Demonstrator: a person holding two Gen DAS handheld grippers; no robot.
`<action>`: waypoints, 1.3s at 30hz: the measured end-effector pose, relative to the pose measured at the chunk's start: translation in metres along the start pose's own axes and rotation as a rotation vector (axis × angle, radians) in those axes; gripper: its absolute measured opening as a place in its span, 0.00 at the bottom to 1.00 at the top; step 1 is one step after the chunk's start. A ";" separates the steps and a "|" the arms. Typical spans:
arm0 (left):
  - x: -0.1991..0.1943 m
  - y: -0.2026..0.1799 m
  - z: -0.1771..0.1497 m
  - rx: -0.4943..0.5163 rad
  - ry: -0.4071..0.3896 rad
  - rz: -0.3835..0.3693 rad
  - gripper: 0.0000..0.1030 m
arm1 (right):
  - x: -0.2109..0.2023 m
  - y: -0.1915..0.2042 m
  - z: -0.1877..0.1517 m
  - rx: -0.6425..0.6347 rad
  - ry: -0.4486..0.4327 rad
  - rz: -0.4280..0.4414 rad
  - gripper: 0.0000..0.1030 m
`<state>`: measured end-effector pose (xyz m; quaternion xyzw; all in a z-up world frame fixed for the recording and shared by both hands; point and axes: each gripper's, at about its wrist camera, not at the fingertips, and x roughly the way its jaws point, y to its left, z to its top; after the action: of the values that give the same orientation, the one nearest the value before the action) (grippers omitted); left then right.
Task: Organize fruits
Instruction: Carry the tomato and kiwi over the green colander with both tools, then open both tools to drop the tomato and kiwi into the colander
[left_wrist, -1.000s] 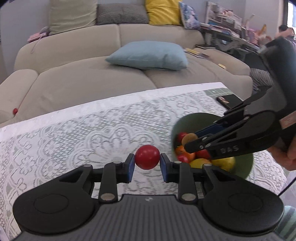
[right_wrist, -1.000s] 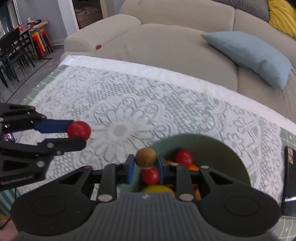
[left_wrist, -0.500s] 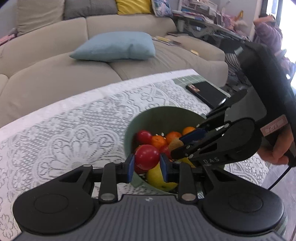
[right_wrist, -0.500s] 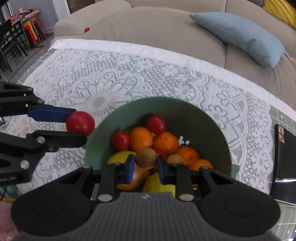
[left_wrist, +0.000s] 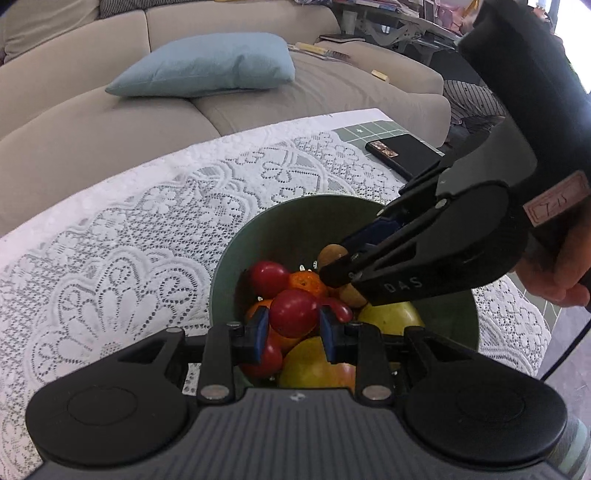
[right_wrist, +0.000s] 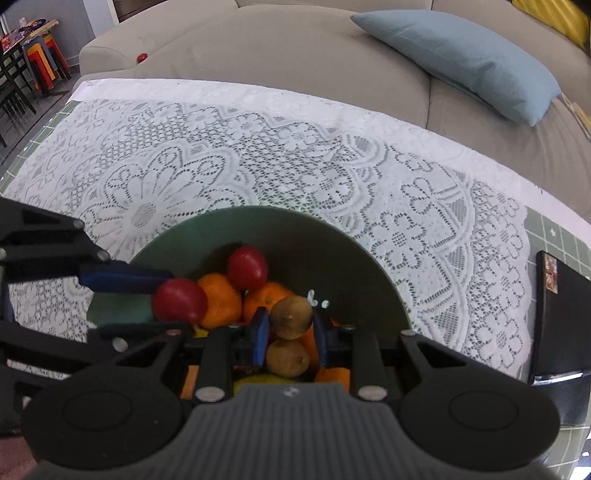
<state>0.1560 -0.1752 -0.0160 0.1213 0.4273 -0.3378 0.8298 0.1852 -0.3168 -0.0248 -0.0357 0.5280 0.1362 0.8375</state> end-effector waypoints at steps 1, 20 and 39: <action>0.003 0.001 0.000 -0.002 0.004 -0.005 0.32 | 0.001 0.000 0.001 0.006 0.002 0.004 0.22; 0.016 -0.005 -0.002 0.008 0.025 -0.019 0.59 | 0.013 0.004 0.002 0.018 0.058 -0.024 0.30; -0.058 -0.010 -0.019 0.029 -0.064 0.035 0.65 | -0.034 0.028 0.008 0.015 -0.032 -0.064 0.75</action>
<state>0.1138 -0.1470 0.0197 0.1300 0.3935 -0.3334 0.8468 0.1708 -0.2950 0.0110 -0.0441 0.5141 0.1057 0.8501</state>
